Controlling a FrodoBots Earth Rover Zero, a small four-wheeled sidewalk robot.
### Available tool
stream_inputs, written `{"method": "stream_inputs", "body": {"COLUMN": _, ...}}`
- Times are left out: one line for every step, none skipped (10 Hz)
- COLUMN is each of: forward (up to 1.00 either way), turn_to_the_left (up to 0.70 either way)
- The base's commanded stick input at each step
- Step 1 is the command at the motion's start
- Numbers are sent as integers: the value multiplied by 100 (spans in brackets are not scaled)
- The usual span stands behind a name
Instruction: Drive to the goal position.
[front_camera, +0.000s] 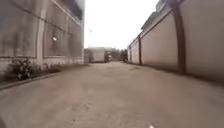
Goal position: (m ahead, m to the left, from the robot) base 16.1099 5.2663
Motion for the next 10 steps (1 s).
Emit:
{"method": "stream_inputs", "body": {"forward": 30, "turn_to_the_left": 0}}
{"method": "stream_inputs", "body": {"forward": 30, "turn_to_the_left": 0}}
{"method": "stream_inputs", "body": {"forward": 30, "turn_to_the_left": 0}}
{"method": "stream_inputs", "body": {"forward": 30, "turn_to_the_left": 0}}
{"method": "stream_inputs", "body": {"forward": 30, "turn_to_the_left": 0}}
{"method": "stream_inputs", "body": {"forward": 30, "turn_to_the_left": 0}}
{"method": "stream_inputs", "body": {"forward": 30, "turn_to_the_left": 0}}
{"method": "stream_inputs", "body": {"forward": 30, "turn_to_the_left": 0}}
{"method": "stream_inputs", "body": {"forward": 30, "turn_to_the_left": 0}}
{"method": "stream_inputs", "body": {"forward": 30, "turn_to_the_left": 0}}
